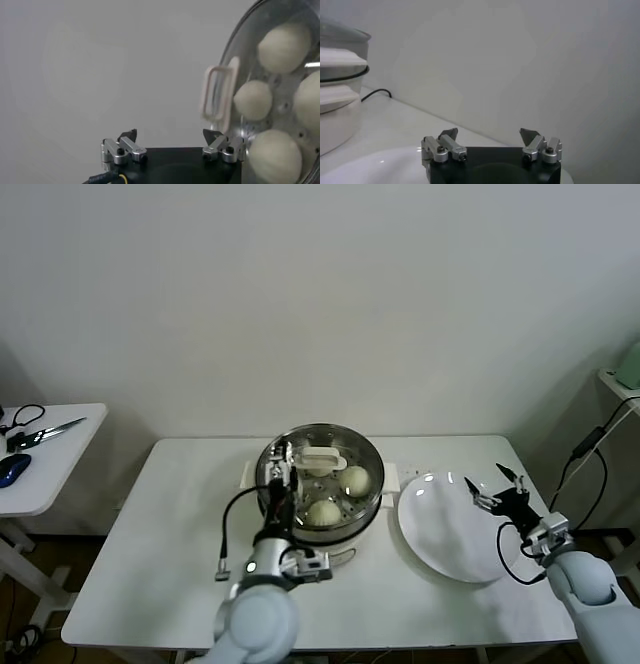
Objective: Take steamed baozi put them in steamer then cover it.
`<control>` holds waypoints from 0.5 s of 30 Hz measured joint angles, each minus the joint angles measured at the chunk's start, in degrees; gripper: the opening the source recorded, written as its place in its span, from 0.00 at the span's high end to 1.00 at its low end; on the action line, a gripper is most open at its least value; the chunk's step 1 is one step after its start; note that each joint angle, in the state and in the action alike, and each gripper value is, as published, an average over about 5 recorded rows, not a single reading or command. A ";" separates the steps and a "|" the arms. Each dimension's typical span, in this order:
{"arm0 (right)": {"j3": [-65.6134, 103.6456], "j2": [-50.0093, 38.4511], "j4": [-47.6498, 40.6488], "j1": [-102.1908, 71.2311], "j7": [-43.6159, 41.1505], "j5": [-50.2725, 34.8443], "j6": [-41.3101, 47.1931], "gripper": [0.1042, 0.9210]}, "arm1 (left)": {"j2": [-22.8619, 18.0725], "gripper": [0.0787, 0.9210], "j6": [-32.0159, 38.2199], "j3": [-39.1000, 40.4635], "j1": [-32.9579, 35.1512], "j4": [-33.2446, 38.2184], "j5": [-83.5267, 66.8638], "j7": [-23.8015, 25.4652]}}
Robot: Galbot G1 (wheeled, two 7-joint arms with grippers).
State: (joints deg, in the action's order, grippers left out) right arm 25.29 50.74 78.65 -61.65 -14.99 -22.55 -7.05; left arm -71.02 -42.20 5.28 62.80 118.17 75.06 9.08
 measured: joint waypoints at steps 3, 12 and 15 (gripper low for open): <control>0.85 0.38 1.22 -1.06 0.41 -0.71 0.40 0.12 | 1.43 0.12 0.00 -3.80 2.58 2.09 -5.48 -3.75; 3.79 2.11 5.45 -4.92 0.84 -1.78 1.04 0.12 | 2.50 0.12 6.73 -22.14 12.85 5.22 -29.77 -12.46; 4.61 2.74 6.81 -6.17 0.87 -1.94 1.12 0.12 | 1.45 0.12 13.75 -28.72 16.43 5.04 -39.10 -13.24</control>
State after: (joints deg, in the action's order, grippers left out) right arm 29.90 53.49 85.46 -67.82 -14.12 -24.48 -5.93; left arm -69.57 -28.45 -23.44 79.23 123.21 35.97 -4.15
